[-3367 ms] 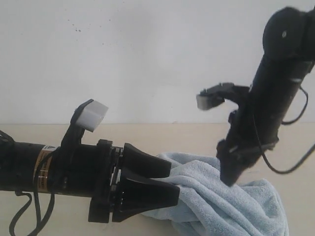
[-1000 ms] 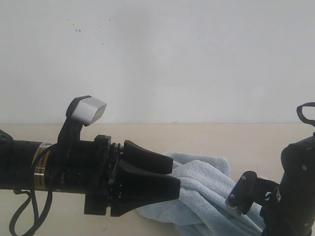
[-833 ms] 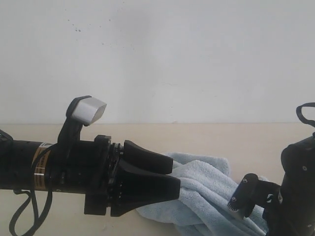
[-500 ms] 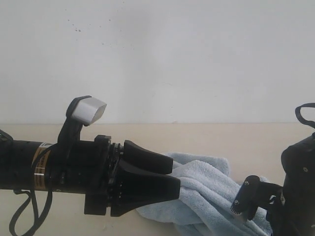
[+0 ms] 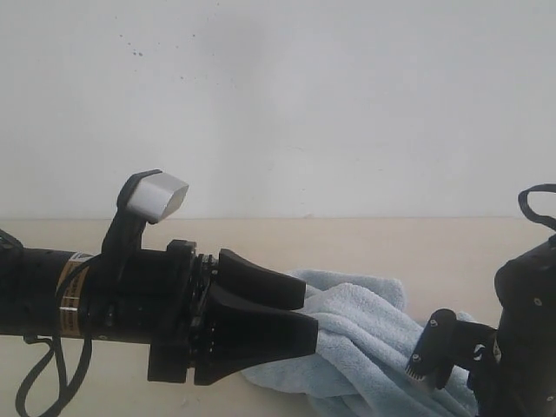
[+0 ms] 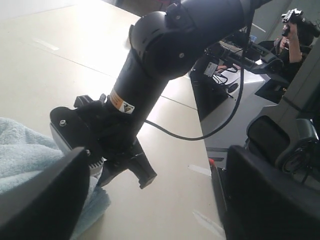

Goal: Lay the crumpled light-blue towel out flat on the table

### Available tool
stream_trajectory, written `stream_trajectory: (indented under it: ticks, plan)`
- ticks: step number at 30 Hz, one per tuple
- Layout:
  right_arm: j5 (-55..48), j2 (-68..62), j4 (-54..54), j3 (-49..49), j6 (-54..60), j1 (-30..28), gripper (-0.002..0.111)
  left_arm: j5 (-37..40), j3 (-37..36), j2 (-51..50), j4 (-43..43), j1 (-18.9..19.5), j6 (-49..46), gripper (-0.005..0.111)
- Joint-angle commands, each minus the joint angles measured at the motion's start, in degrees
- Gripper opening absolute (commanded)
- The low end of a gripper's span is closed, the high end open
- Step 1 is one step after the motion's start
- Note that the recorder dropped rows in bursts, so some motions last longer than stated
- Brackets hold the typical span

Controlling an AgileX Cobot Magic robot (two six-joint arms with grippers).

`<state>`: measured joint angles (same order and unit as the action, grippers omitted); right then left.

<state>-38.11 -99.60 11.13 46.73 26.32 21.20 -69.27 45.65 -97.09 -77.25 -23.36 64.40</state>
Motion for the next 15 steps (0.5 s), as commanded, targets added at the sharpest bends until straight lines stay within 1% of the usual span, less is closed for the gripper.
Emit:
stream_trajectory:
  ticks: [1, 6, 8, 11, 13, 15]
  plan:
    - [1.9, -0.9, 1.2, -0.4, -0.3, 0.0, 0.043, -0.7, 0.3, 0.3, -0.6, -0.5, 1.5, 0.072]
    - [2.8, -0.9, 1.2, -0.4, -2.0, 0.0, 0.042, -0.7, 0.3, 0.3, -0.6, -0.5, 2.0, 0.072]
    - [2.8, -1.0, 1.2, -0.4, -2.0, 0.0, 0.035, -0.7, 0.3, 0.3, -0.6, -0.5, 2.0, 0.072]
    - [2.6, -1.0, 1.2, -0.4, -2.2, 0.0, 0.020, -0.7, 0.3, 0.3, -0.6, -0.5, 2.0, 0.072]
    - [2.6, -1.0, 1.2, -0.4, -2.2, 0.0, 0.014, -0.7, 0.3, 0.3, -0.6, -0.5, 2.0, 0.072]
    - [2.6, -1.0, 1.2, -0.4, -2.2, 0.0, 0.012, -0.7, 0.3, 0.3, -0.6, -0.5, 2.0, 0.072]
